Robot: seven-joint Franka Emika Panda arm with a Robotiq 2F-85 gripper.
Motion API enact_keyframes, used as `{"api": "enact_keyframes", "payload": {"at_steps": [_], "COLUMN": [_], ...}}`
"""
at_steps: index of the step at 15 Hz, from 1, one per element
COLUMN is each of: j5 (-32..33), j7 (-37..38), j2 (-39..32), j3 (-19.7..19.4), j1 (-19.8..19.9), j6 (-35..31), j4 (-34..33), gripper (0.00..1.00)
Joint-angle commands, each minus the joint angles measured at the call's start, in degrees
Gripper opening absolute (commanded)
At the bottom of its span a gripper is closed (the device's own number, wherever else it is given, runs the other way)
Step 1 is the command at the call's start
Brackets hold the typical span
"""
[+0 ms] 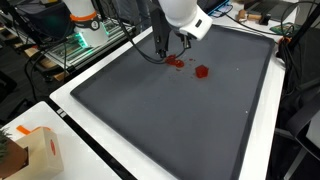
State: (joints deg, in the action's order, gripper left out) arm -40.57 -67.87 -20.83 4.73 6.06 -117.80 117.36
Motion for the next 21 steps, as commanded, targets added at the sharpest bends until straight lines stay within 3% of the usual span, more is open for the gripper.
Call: {"api": "enact_keyframes", "payload": {"at_steps": [1,16,21], "j5": [-3.2,-4.7,-4.0], "j7": [-2.1,-1.4,2.7], "j2": [-2.8,-8.8,-9.7], "j3": [0.6,1.4,0.9], "j1": [0.3,0.1,-0.1], "j6": [0.4,-0.3,0.3], "j4": [-1.0,-3.6,-4.6], "gripper": [0.03,0.03,0.03]}}
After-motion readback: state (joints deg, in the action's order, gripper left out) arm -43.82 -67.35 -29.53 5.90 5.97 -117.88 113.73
